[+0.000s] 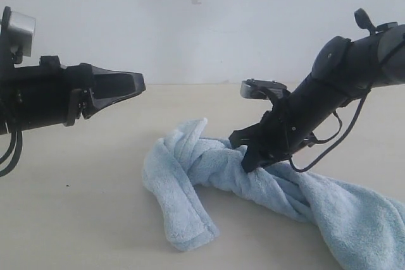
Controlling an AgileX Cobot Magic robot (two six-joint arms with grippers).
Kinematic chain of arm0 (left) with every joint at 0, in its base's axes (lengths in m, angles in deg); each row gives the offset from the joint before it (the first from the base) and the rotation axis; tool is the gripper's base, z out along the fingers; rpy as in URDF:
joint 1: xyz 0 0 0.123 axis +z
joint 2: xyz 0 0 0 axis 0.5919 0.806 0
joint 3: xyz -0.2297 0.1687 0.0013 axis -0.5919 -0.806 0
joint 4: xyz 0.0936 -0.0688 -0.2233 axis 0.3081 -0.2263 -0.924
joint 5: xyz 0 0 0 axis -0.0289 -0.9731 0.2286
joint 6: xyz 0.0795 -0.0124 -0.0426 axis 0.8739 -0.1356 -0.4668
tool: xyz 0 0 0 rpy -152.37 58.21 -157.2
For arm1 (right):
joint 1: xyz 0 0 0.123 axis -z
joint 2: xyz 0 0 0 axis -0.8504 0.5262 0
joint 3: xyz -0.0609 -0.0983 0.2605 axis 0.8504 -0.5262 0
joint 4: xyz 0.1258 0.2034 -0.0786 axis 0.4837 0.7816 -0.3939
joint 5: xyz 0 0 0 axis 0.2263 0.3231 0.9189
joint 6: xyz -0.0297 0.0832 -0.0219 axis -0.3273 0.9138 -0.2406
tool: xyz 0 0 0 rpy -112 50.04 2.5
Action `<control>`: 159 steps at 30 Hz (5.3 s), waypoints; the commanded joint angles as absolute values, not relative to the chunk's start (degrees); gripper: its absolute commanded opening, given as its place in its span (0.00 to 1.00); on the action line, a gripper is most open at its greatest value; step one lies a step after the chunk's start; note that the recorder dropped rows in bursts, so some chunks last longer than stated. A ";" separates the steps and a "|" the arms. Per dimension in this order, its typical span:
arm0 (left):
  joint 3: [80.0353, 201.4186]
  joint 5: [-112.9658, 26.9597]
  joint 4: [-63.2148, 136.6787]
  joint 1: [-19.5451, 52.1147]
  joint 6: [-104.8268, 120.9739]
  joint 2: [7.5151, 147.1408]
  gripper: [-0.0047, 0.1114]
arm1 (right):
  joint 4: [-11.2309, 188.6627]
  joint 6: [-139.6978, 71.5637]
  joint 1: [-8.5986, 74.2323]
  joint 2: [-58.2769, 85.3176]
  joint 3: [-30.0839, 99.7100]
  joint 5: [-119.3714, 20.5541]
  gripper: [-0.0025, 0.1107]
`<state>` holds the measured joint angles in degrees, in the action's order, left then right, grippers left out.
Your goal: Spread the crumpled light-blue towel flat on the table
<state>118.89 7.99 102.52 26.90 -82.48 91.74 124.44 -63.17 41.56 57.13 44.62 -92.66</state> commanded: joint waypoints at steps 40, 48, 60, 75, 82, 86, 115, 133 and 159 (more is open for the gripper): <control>136.12 -19.02 118.78 12.99 -60.15 104.49 0.55 | 122.03 -69.38 39.36 48.31 44.66 -111.46 0.39; 150.13 -23.70 130.65 11.61 -70.69 117.59 0.55 | 106.00 -54.47 39.36 47.60 44.54 -107.00 0.39; 156.74 -17.98 136.68 11.61 -75.86 125.96 0.55 | 93.91 -43.15 40.78 47.60 44.54 -102.23 0.39; 156.62 -29.28 136.68 7.65 -75.05 130.01 0.55 | 93.82 -40.81 43.04 47.60 44.54 -102.43 0.39; 154.60 -27.96 136.68 7.65 -75.05 130.80 0.55 | 93.82 -40.81 43.04 47.60 44.54 -102.43 0.39; 152.47 -24.76 136.68 7.65 -75.05 130.80 0.55 | 93.82 -40.81 43.04 47.60 44.54 -102.43 0.39; 150.07 -48.00 136.68 7.65 -70.11 122.82 0.07 | 94.98 -40.81 42.79 47.60 44.54 -102.36 0.39; 133.55 -26.16 132.45 7.76 -71.56 87.86 0.07 | 94.85 -43.55 42.79 47.60 44.54 -108.84 0.39; 101.33 13.51 136.68 7.76 -99.10 75.64 0.07 | 85.38 -35.28 43.01 32.69 31.08 -115.64 0.39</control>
